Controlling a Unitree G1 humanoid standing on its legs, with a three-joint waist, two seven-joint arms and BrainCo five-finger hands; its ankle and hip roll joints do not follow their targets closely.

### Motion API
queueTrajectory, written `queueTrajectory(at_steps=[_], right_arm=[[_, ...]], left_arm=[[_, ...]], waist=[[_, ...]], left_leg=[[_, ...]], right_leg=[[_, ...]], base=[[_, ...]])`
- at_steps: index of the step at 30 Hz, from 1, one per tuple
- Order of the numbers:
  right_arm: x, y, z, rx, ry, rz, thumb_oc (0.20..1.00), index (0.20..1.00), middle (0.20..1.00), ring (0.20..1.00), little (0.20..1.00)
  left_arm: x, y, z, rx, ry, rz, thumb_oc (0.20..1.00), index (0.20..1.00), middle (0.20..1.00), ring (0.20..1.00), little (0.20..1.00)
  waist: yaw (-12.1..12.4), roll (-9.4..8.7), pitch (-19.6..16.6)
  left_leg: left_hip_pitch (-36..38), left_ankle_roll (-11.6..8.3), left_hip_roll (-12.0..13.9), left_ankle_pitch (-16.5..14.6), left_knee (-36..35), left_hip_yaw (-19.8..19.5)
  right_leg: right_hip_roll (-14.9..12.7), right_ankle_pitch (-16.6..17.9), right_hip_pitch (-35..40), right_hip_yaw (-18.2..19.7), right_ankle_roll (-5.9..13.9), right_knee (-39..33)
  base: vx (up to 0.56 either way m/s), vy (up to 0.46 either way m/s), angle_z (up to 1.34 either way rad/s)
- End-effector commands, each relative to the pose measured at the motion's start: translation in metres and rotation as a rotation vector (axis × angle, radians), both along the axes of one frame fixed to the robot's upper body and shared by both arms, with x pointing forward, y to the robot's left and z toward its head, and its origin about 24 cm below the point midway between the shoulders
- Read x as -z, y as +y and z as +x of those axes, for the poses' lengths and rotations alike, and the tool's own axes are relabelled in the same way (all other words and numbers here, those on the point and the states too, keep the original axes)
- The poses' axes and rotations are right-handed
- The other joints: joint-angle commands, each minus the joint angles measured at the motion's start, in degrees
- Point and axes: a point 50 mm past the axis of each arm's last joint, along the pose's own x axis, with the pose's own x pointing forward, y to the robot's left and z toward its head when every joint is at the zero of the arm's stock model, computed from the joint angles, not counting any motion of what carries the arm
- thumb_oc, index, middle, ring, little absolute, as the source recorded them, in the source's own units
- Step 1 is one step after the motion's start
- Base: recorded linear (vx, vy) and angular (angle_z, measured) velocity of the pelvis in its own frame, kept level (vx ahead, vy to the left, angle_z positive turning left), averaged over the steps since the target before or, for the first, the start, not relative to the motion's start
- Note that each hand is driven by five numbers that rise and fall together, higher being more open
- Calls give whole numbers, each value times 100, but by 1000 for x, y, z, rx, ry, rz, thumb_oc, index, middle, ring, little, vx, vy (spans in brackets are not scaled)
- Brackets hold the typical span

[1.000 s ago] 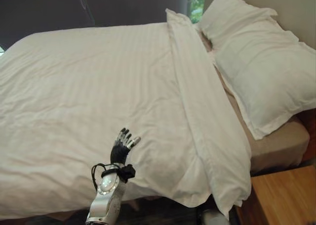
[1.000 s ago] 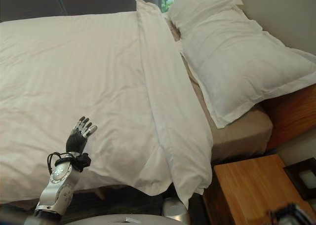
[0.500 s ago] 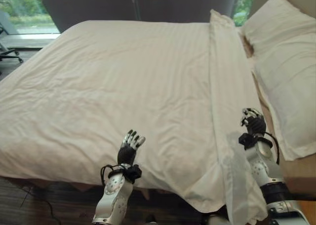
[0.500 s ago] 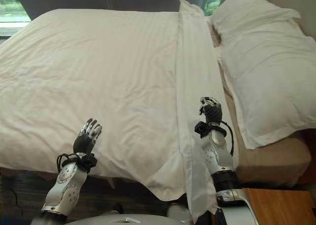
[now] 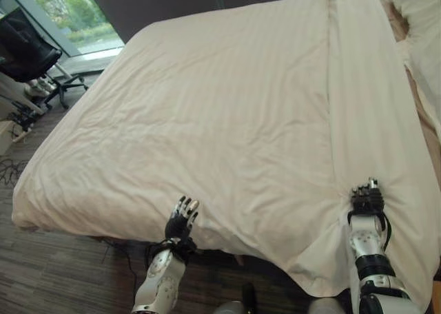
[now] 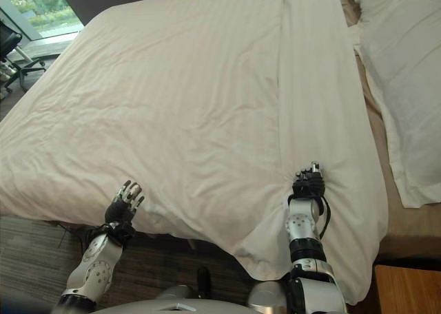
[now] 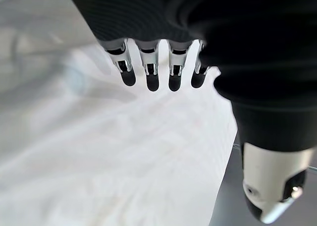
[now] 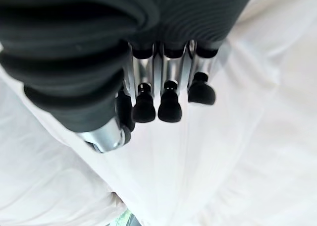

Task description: Making the bed.

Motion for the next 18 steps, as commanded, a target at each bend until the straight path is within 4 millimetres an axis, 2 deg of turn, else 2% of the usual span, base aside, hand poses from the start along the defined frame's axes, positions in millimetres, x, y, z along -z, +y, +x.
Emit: queueTrajectory(at_steps=[1, 5, 6, 8, 12, 15, 18], right_arm=[[64, -28, -72, 242, 260, 169, 200, 200, 200, 200, 200], [107, -39, -143, 358, 508, 256, 200, 200, 200, 200, 200], [107, -40, -144, 358, 510, 256, 200, 200, 200, 200, 200], [121, -40, -175, 404, 603, 302, 200, 200, 200, 200, 200], [128, -37, -193, 414, 661, 326, 200, 200, 200, 200, 200], [126, -40, -189, 414, 657, 325, 200, 200, 200, 200, 200], [121, -47, -182, 313, 693, 227, 200, 200, 200, 200, 200]], left_arm=[[-21, 19, 18, -66, -116, -26, 1000, 1000, 1000, 1000, 1000], [-21, 20, 22, -69, -109, -15, 1000, 1000, 1000, 1000, 1000], [-20, 20, 22, -68, -108, -15, 1000, 1000, 1000, 1000, 1000], [-23, 20, 24, -77, -121, -17, 1000, 1000, 1000, 1000, 1000], [-26, 24, 22, -102, -133, -15, 1000, 1000, 1000, 1000, 1000], [-33, 26, 25, -112, -161, -2, 1000, 1000, 1000, 1000, 1000], [-47, 33, 26, -128, -216, 50, 1000, 1000, 1000, 1000, 1000]], waist=[[-354, -268, 200], [-646, -472, 137], [-634, -471, 131], [-782, -569, 87], [-857, -670, -2], [-844, -736, -83], [-758, -820, -153]], left_leg=[[27, -54, 70, -31, 70, 266], [175, -45, 115, -125, 70, 405], [182, -45, 114, -129, 70, 413], [250, -40, 154, -170, 70, 488], [375, -35, 213, -217, 70, 604], [438, -37, 250, -233, 70, 639], [463, -55, 300, -222, 70, 643]], right_leg=[[-282, -605, 416, 334, 234, 97], [-246, -584, 389, 512, 246, 97], [-246, -586, 391, 520, 247, 97], [-206, -579, 367, 617, 259, 97], [-148, -566, 359, 791, 282, 97], [-105, -558, 374, 851, 291, 97], [-68, -556, 408, 856, 280, 97]], base=[[54, 8, -45], [45, 13, -27], [17, 13, -29], [17, 23, -27], [19, 17, -24], [0, 14, -39], [-13, 11, -14]])
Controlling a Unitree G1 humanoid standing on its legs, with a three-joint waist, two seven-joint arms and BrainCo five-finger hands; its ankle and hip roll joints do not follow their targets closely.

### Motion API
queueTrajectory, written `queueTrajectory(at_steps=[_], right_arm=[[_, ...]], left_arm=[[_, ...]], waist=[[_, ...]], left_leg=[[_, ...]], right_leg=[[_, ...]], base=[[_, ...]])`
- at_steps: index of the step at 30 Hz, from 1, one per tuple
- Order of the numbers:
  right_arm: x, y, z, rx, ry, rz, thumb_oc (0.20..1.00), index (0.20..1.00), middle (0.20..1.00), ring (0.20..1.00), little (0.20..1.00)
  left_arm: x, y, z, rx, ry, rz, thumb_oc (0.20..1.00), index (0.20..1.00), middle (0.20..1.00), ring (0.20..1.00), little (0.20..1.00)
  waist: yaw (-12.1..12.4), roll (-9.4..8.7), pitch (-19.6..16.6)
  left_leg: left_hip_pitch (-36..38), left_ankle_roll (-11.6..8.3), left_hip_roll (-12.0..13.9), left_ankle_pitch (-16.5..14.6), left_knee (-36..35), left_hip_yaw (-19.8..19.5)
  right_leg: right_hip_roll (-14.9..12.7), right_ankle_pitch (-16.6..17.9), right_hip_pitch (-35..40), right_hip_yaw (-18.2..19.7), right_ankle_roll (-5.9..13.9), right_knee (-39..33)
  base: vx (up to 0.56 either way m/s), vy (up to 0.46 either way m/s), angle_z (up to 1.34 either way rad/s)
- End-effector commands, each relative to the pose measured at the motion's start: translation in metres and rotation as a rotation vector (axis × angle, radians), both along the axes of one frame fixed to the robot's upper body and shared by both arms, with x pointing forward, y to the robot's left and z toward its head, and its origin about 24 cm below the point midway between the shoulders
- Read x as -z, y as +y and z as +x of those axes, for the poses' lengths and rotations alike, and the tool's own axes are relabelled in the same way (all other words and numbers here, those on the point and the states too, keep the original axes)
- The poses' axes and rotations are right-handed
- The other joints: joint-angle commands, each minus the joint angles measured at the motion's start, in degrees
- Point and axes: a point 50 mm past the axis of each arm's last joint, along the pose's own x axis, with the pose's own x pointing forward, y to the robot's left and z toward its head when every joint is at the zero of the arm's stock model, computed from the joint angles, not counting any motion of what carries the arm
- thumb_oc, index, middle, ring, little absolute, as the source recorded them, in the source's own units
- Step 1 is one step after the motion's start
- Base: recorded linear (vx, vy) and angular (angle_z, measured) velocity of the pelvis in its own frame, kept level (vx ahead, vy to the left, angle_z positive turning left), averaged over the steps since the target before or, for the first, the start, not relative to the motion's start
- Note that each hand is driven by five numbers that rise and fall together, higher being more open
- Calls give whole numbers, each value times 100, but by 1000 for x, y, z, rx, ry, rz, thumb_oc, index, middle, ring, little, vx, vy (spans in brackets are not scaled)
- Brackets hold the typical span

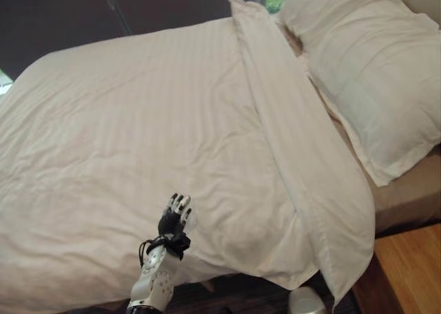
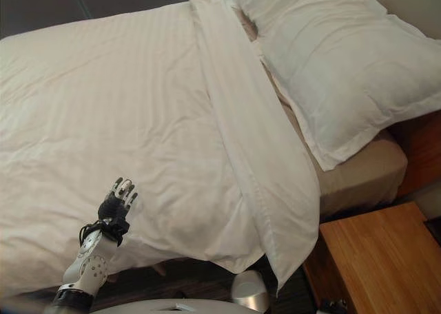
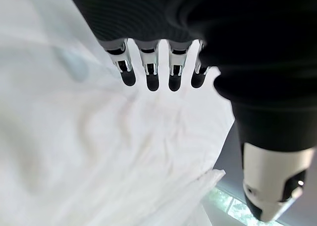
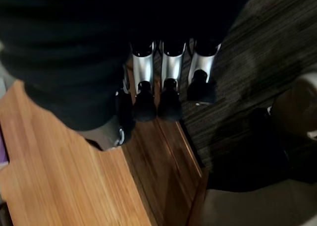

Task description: Making the bed.

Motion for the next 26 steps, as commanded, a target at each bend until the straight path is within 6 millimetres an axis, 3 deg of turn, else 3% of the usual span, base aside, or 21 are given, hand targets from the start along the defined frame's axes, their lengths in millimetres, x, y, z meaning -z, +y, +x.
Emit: queueTrajectory(at_steps=[1, 2, 3, 5, 6, 7, 8, 9, 10, 11, 14, 19, 26], right_arm=[[-25, -19, 62, -204, -108, -131, 206, 206, 206, 206, 206], [-25, -18, 63, -210, -104, -131, 683, 683, 683, 683, 683], [-39, -25, 80, -384, -101, -239, 1000, 1000, 1000, 1000, 1000], [-78, -32, 119, -636, -163, -486, 1000, 1000, 1000, 1000, 1000], [-132, -32, 155, -839, -242, -781, 1000, 1000, 1000, 1000, 1000], [-132, -31, 156, -841, -241, -781, 1000, 1000, 1000, 1000, 1000], [-150, -26, 166, -860, -302, -851, 1000, 1000, 1000, 1000, 1000], [-164, -27, 169, -892, -318, -926, 1000, 1000, 1000, 1000, 1000], [-182, -25, 174, -931, -317, -1024, 1000, 1000, 1000, 1000, 1000], [-205, -15, 181, -1000, -371, -1144, 1000, 1000, 1000, 1000, 1000], [-253, 6, 189, -1156, -425, -1442, 1000, 1000, 1000, 1000, 1000], [-261, 36, 190, -1264, -517, -1495, 1000, 1000, 1000, 1000, 1000], [-220, 59, 186, -1357, -563, -1267, 1000, 1000, 1000, 1000, 1000]], left_arm=[[-43, 31, 10, -105, -189, 111, 1000, 1000, 1000, 1000, 1000], [-43, 32, 10, -109, -188, 113, 1000, 1000, 1000, 1000, 1000], [-50, 38, 8, -134, -206, 149, 1000, 1000, 1000, 1000, 1000], [-56, 41, 8, -147, -219, 208, 1000, 1000, 1000, 1000, 1000], [-60, 40, 6, -158, -238, 211, 1000, 1000, 1000, 1000, 1000], [-60, 41, 6, -159, -238, 212, 1000, 1000, 1000, 1000, 1000], [-60, 38, 4, -152, -237, 219, 1000, 1000, 1000, 1000, 1000], [-80, 39, -4, -162, -322, 240, 1000, 1000, 1000, 1000, 1000], [-82, 48, -16, -187, -316, 303, 1000, 1000, 1000, 1000, 1000], [-68, 44, -22, -186, -264, 272, 1000, 1000, 1000, 1000, 1000], [-66, 42, -24, -148, -250, 329, 1000, 1000, 1000, 1000, 1000], [-63, 46, -29, -129, -217, 422, 1000, 1000, 1000, 1000, 1000], [-62, 49, -34, -95, -175, 569, 1000, 1000, 1000, 1000, 1000]], waist=[[235, -217, -1], [215, -221, -2], [274, -265, -9], [338, -348, -46], [394, -411, -74], [389, -414, -81], [415, -429, -97], [494, -445, -98], [582, -459, -131], [628, -477, -119], [714, -505, -163], [832, -504, -180], [893, -449, -144]], left_leg=[[-54, -121, 275, 138, 73, -267], [-51, -122, 275, 138, 73, -268], [-43, -128, 292, 156, 73, -286], [-60, -133, 308, 194, 73, -311], [-28, -129, 324, 176, 73, -320], [-50, -131, 326, 208, 73, -319], [-63, -125, 334, 216, 73, -323], [-80, -109, 336, 259, 73, -353], [-81, -105, 332, 214, 73, -410], [-70, -98, 332, 213, 73, -436], [-104, -87, 347, 236, 73, -468], [-100, -71, 350, 238, 73, -567], [-51, -71, 340, 225, 73, -612]], right_leg=[[-223, -592, 445, -51, 240, 103], [-223, -594, 449, -51, 240, 103], [-215, -583, 477, -78, 240, 103], [-189, -557, 478, -86, 229, 103], [-179, -586, 536, -101, 226, 103], [-175, -558, 513, -96, 216, 103], [-170, -561, 514, -97, 204, 103], [-163, -540, 524, -127, 178, 103], [-164, -608, 566, -171, 175, 103], [-167, -630, 616, -217, 164, 103], [-148, -662, 649, -283, 146, 103], [-161, -711, 767, -435, 126, 103], [-149, -745, 865, -494, 111, 103]], base=[[0, 0, 0], [-31, -12, -1], [-38, -17, 4], [-42, -25, 10], [-31, -20, 9], [-28, -15, 7], [-57, -22, 8], [-13, -14, 8], [-9, -12, 8], [23, -8, 20], [-6, -16, 25], [13, -10, 15], [2, -5, 6]])
